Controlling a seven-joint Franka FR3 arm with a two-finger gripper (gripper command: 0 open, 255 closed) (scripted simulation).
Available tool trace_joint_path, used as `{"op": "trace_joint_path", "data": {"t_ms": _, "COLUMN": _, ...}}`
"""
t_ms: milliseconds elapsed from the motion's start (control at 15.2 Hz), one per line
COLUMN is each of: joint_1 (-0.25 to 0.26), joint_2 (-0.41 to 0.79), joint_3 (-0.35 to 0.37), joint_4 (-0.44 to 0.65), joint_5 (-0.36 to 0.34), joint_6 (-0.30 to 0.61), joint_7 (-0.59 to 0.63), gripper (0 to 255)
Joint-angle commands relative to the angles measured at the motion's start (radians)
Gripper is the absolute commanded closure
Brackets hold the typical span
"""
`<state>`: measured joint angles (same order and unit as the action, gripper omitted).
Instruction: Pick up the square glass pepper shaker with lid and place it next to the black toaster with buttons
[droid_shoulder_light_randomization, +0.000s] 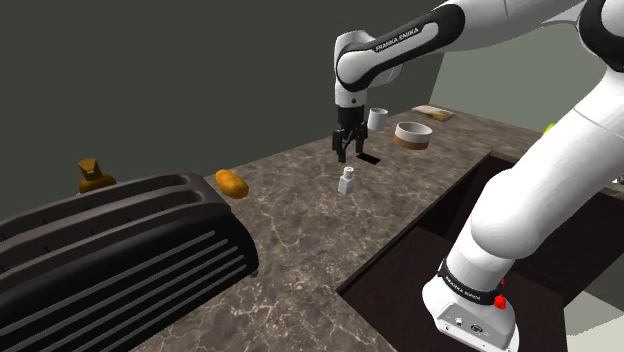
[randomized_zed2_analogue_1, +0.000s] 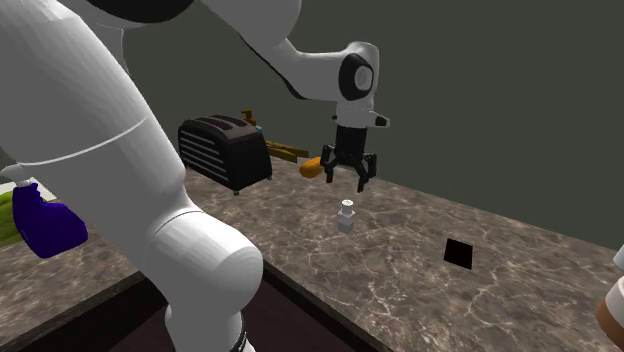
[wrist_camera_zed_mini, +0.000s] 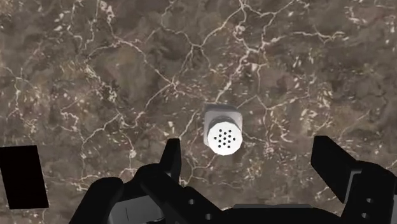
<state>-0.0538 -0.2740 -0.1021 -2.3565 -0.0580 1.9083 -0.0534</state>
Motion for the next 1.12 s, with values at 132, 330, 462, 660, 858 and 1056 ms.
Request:
{"op": "trace_joint_path", "data": {"t_ms": 132, "joint_1": -0.009, "joint_2": 0.164, "joint_3": -0.016, "joint_4": 0.049, "joint_5": 0.016, "joint_6": 0.075, "joint_7": 0.009, "gripper": 0}}
{"op": "trace_joint_path", "data": {"t_ms": 330, "joint_1": -0.010, "joint_2": 0.184, "joint_3": -0.018, "joint_4": 0.032, "joint_5": 0.017, "joint_6": 0.109, "joint_7": 0.010, "gripper": 0}}
{"op": "trace_joint_path", "data": {"t_ms": 462, "joint_1": -0.011, "joint_2": 0.193, "joint_3": -0.018, "joint_4": 0.012, "joint_5": 0.017, "joint_6": 0.137, "joint_7": 0.009, "gripper": 0}}
{"op": "trace_joint_path", "data": {"t_ms": 660, "joint_1": -0.012, "joint_2": 0.210, "joint_3": -0.020, "joint_4": -0.021, "joint_5": 0.018, "joint_6": 0.187, "joint_7": 0.008, "gripper": 0}}
{"op": "trace_joint_path", "data": {"t_ms": 858, "joint_1": -0.012, "joint_2": 0.210, "joint_3": -0.020, "joint_4": -0.021, "joint_5": 0.018, "joint_6": 0.187, "joint_7": 0.008, "gripper": 0}}
{"op": "trace_joint_path", "data": {"t_ms": 1056, "joint_1": -0.012, "joint_2": 0.210, "joint_3": -0.020, "joint_4": -0.021, "joint_5": 0.018, "joint_6": 0.187, "joint_7": 0.008, "gripper": 0}}
